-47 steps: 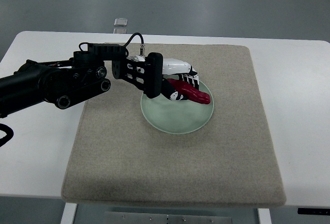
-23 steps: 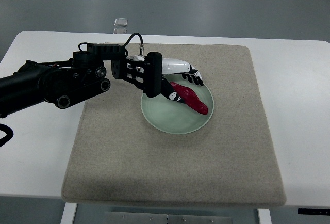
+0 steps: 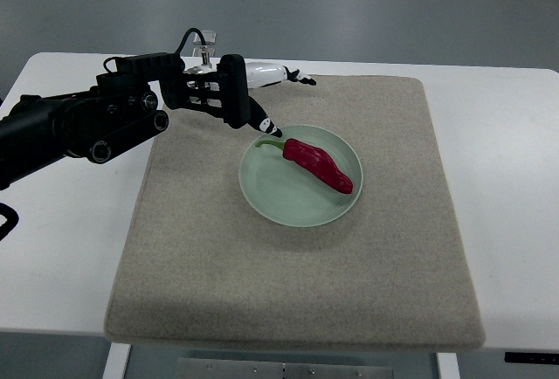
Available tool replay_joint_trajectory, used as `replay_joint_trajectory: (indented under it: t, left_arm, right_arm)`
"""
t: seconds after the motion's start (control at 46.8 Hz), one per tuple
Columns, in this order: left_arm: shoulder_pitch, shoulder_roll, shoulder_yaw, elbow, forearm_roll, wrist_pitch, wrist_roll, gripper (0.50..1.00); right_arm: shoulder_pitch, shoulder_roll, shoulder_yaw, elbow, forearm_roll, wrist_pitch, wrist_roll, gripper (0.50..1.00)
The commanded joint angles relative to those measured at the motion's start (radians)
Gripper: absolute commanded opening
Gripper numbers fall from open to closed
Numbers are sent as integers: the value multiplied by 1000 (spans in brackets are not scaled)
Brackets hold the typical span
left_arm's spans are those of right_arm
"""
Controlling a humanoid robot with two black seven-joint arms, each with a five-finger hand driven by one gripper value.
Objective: Place red pepper on plate with left hand
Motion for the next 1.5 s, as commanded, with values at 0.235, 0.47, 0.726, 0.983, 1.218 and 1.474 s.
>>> replay_joint_trajectory:
  t: [0.235, 0.47, 0.726, 0.983, 1.218, 1.474]
  left_arm:
    - [-2, 0, 0, 164, -294, 26, 0, 992]
    - [-3, 0, -2, 199, -631, 134, 11, 992]
    - [-8, -14, -2, 201, -1008, 228, 23, 988]
    - [-5, -24, -3, 236, -1301, 231, 86, 992]
    - [1, -44, -40, 253, -1521, 184, 83, 992]
    - [26, -80, -64, 302, -1592, 18, 28, 990]
  right_arm:
    - [0, 0, 0, 0, 0, 0, 0, 928]
    - [0, 0, 0, 0, 0, 0, 0, 928]
    - [0, 0, 0, 0, 0, 0, 0, 928]
    - [0, 0, 0, 0, 0, 0, 0, 928]
    - [0, 0, 0, 0, 0, 0, 0, 928]
    - [0, 0, 0, 0, 0, 0, 0, 928]
